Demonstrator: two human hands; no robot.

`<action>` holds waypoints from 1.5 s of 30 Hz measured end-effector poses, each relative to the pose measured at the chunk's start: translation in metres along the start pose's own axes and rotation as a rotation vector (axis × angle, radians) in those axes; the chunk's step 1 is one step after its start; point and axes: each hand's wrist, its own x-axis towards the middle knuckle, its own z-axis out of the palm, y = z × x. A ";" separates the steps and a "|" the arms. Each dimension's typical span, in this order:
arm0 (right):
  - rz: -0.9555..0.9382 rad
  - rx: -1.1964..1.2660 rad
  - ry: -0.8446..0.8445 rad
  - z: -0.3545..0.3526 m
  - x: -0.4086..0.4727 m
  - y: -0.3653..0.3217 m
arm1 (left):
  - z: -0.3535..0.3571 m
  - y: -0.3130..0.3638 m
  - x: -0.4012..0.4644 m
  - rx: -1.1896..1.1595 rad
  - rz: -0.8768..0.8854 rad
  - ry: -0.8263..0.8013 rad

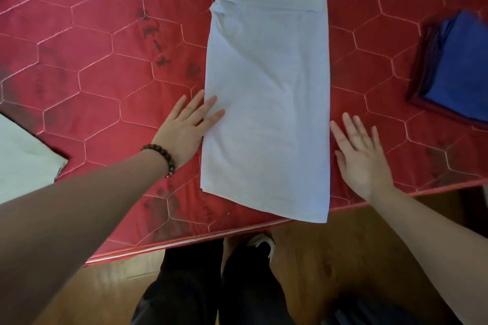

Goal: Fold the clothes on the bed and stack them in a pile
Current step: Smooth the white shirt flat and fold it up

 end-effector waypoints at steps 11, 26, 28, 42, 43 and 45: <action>-0.193 0.478 -0.483 -0.038 0.001 -0.044 | -0.018 0.006 -0.028 -0.296 0.152 -0.260; 0.822 1.562 -0.380 -0.048 0.077 -0.065 | -0.031 -0.008 0.049 -1.182 -0.791 -0.093; 0.817 1.564 -0.261 -0.048 0.082 -0.070 | -0.036 -0.005 0.052 -1.157 -0.782 0.008; 0.645 1.235 0.285 -0.135 0.138 -0.075 | -0.126 -0.030 0.103 -1.202 -0.623 0.425; 0.619 1.245 0.320 -0.142 0.150 -0.071 | -0.130 -0.036 0.114 -1.222 -0.614 0.448; 0.590 1.240 0.368 -0.150 0.179 -0.062 | -0.132 -0.050 0.139 -1.230 -0.623 0.472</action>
